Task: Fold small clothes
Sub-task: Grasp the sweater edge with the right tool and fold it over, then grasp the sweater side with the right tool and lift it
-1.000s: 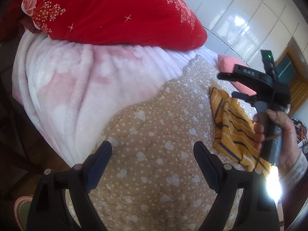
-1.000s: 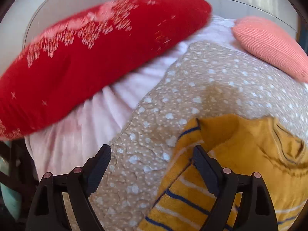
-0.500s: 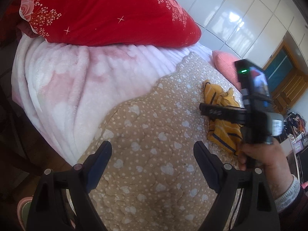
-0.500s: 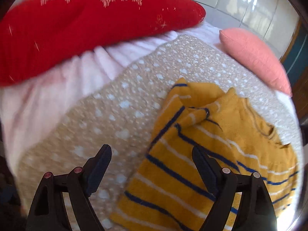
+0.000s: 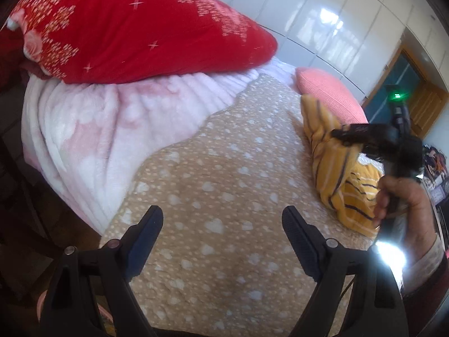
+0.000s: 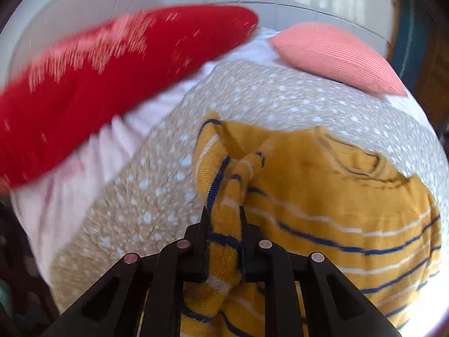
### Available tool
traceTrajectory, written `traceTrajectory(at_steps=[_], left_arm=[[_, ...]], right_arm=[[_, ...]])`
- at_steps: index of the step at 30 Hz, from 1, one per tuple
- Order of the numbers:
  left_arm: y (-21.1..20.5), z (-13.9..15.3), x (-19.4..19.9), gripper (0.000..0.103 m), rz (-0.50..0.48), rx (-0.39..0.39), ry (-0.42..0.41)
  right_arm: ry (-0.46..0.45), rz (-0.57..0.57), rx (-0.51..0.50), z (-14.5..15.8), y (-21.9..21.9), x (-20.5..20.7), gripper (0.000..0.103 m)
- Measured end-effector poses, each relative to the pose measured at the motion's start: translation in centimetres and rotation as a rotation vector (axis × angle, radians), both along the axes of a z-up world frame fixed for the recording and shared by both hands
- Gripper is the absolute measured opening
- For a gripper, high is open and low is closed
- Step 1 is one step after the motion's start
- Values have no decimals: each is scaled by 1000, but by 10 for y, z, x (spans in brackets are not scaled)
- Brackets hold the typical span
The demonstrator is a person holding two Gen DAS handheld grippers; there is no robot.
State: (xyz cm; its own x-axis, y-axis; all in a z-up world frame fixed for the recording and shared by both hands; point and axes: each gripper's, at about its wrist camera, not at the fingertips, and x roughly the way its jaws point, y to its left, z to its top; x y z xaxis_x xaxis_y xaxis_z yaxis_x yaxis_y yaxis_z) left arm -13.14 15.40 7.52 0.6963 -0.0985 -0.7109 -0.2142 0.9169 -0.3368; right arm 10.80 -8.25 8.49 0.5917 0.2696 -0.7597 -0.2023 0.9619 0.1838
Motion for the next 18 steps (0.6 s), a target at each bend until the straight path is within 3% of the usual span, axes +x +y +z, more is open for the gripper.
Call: traceTrajectory(at_steps=[5,8,13,14,17,18], left_arm=[[-48,11,3,86,-109,14,0],[-80,10,8,86,-185,22,24],[-127,1,17,86,-285,13,73],[-135,1,17,86,-301,24,74],[-156,1,18,86,-341,66,76],[-162,0,18,86,-351,74,78]], right_arm=[[-52,-186,129,27,-129,-23,15],[-23,-321,183,11,-212,-45,14],[70,-461,214,-42,-301,-78,15],[68,-474,246,-46,-314,-87,17],[26,-484,323,-45,-340,-116,44],[9,-474,348,-41,-343,-123,48]])
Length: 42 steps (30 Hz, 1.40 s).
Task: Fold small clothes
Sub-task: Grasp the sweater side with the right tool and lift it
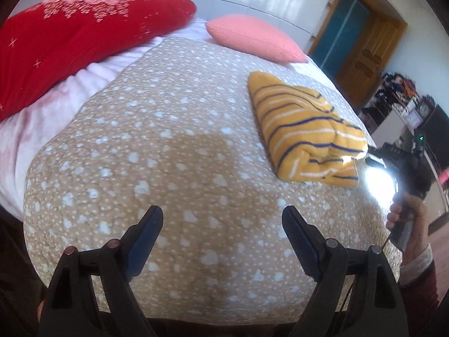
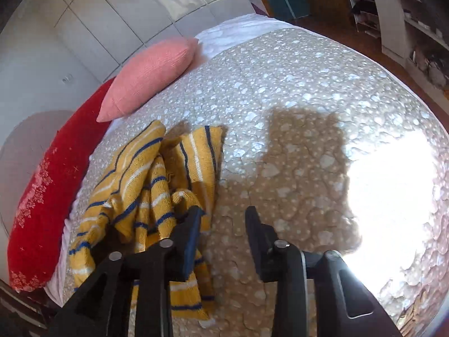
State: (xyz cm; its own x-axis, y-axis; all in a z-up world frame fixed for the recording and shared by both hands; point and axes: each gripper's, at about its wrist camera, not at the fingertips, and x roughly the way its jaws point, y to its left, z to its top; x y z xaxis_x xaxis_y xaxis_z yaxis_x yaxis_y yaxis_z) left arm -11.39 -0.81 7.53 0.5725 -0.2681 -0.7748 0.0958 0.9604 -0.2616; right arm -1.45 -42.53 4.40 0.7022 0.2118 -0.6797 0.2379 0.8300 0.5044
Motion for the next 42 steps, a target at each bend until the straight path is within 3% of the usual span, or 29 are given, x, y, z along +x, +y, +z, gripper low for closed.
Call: traceTrajectory(at_steps=[1,3,7,9,12,13,14,15,18,22,25,31,35,37,39,41,42], left_arm=[[-5,-1,0,86,-10,6,3],[-14,-3,-1,86,-21,11,12],[-21,-3,-3,86,-37,27,12],[-22,1,-4,86,-41,39,-1],[-20,9,-5,86,-34,46,-26],[-18,12,-4,86,-29,47,-35],[-16,13,-3,86,-25,49,-38],[-15,15,-3,86,-23,51,-40],[-13,21,0,86,-34,56,-56],[-20,25,10,86,-55,65,-73],[-32,21,24,86,-84,29,-56],[-74,17,65,86,-152,4,-50],[-96,21,91,86,-178,34,-53],[-101,25,99,86,-183,32,-61],[-103,28,103,86,-180,31,-70],[-104,29,103,86,-177,12,-71],[-104,28,103,86,-178,3,-65]], right_arm=[[-24,19,31,4,0,-5,49],[-71,72,91,10,6,-10,61],[-152,203,112,27,45,-5,75],[-143,225,67,30,69,5,82],[-40,219,-36,16,97,34,85],[-18,232,-29,8,102,41,83],[-8,262,20,-1,104,50,61],[10,288,89,-7,105,55,18],[-57,266,179,0,88,45,14],[-136,209,98,29,63,9,10],[-109,161,41,23,46,-13,9],[45,125,2,-24,26,-25,2],[-85,92,61,1,9,-37,4],[-139,108,88,21,5,-30,16],[-165,116,102,35,8,-13,60],[-169,143,90,41,17,14,79],[-141,149,72,39,22,32,81]])
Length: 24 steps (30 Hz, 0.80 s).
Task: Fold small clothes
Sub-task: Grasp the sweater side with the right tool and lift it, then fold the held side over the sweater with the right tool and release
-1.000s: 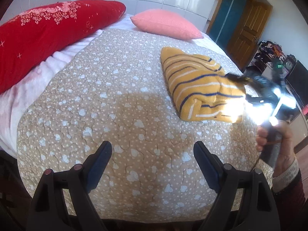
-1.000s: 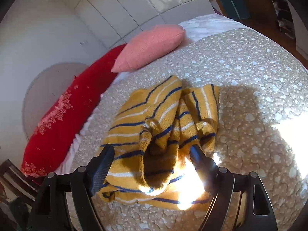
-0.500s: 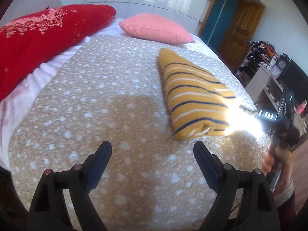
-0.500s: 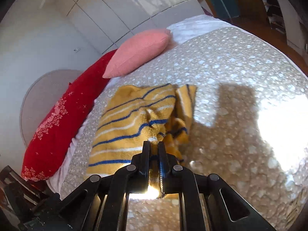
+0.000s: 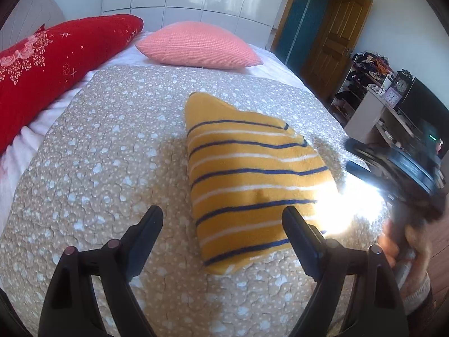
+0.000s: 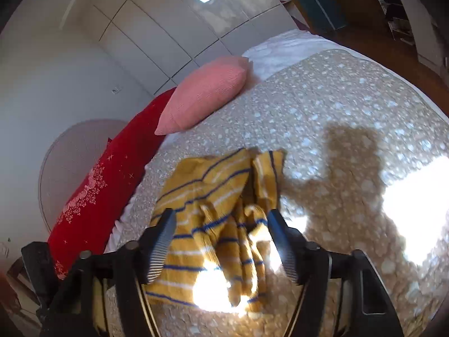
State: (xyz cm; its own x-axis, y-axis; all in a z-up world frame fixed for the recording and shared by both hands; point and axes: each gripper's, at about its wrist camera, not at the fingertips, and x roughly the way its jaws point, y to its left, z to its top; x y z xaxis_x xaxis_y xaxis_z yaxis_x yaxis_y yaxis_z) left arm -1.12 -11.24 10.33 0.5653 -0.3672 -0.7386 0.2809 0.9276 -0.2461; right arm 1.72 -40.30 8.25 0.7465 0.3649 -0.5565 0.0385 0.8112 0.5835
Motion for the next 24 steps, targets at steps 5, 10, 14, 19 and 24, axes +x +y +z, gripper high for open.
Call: traceTrajectory(at_steps=[5,10,14,19,24], left_arm=[[3,-9,-6,86,-10,20,28],[25,-5,2,86,22,34,8],[33,-12,22,86,52,1,31],[28,-27,51,86,28,-116,88],[14,-38,89,94,-55,-177,117]], right_arm=[[179,25,53,-49,11,75,65],[59,65,175,-32,4,62,14],[21,-40,66,-17,-15,33,8],[150,-83,-70,-43,-24,27,9],[48,-109,90,-42,-40,17,76]])
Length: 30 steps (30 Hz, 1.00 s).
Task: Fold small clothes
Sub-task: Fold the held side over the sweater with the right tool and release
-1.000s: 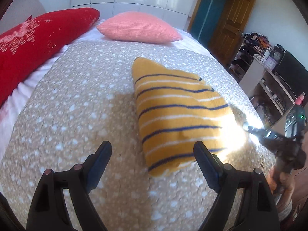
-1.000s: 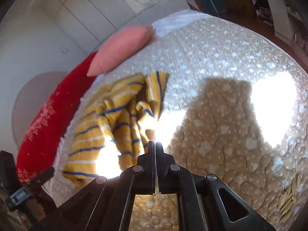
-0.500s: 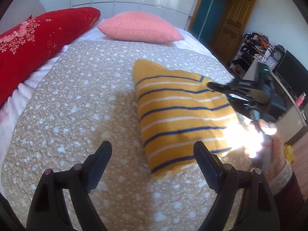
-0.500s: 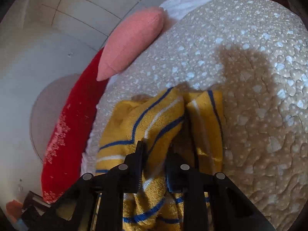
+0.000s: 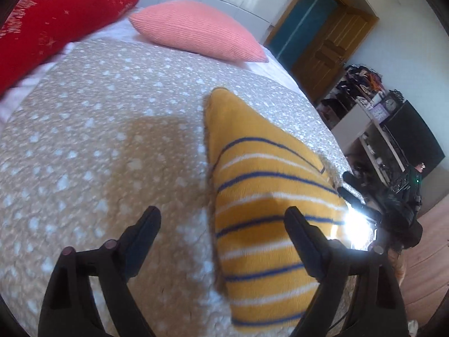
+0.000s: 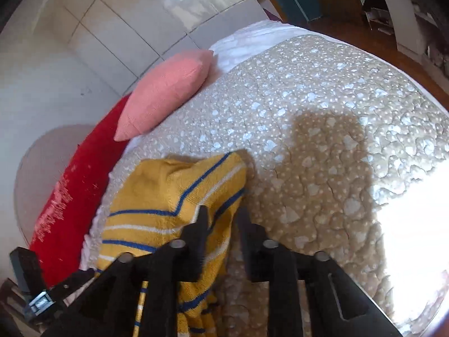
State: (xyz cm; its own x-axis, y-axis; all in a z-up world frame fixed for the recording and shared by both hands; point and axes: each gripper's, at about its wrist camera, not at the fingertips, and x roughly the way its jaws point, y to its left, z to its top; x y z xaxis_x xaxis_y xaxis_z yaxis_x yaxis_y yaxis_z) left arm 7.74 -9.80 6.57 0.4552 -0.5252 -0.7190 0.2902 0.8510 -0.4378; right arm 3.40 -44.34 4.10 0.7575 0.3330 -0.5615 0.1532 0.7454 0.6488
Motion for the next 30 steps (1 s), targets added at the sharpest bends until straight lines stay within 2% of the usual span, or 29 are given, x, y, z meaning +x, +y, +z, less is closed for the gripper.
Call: traceTrajectory(at_steps=[1,2,5,7,8,9,10,11,12,15,17,19,20,21,22,23,26,28,30], left_arm=[[-4,-5,10,96,-16,-23,19],[-9,-11,18,97,-30,-44,38],[-28,-39,39,98,-107,-133,161],[-39,-59,46,97,-140,-176,256],[-40,-60,45,92,-135,-183,251],[-40,-54,45,70,-145,-210,240],[-39,-48,46,63,-141,-207,240],[-38,-39,47,61,-136,-199,223],[-37,-28,47,57,-142,-186,191],[-37,4,53,56,-141,-123,105],[-38,17,57,56,-136,-79,53],[-43,17,61,67,-89,48,23],[-46,11,62,68,-61,118,22],[-50,1,63,68,-46,186,28],[-51,-9,62,69,-51,235,49],[-49,-16,58,69,-57,243,59],[-34,-14,34,71,-29,196,35],[-29,-16,17,83,-11,215,11],[-28,-27,9,85,-5,245,22]], right_arm=[[-11,-4,28,-2,-1,4,87],[-12,-6,45,-5,0,10,91],[78,68,107,-30,13,44,90],[113,102,172,-48,23,62,75],[105,108,190,-49,26,67,62],[108,137,248,-51,30,72,43],[105,144,290,-47,32,77,39],[81,147,280,-38,34,79,36],[43,160,257,-25,36,81,31],[-68,169,235,11,41,84,27],[-113,166,192,23,45,88,27],[-62,122,119,16,51,96,37],[4,93,45,8,56,102,55],[62,72,-35,1,61,106,60],[101,67,-90,-5,63,105,60],[98,67,-99,-6,63,99,59],[0,23,-106,17,58,64,55],[-73,32,-88,36,62,42,49],[-102,99,-31,40,71,27,44]])
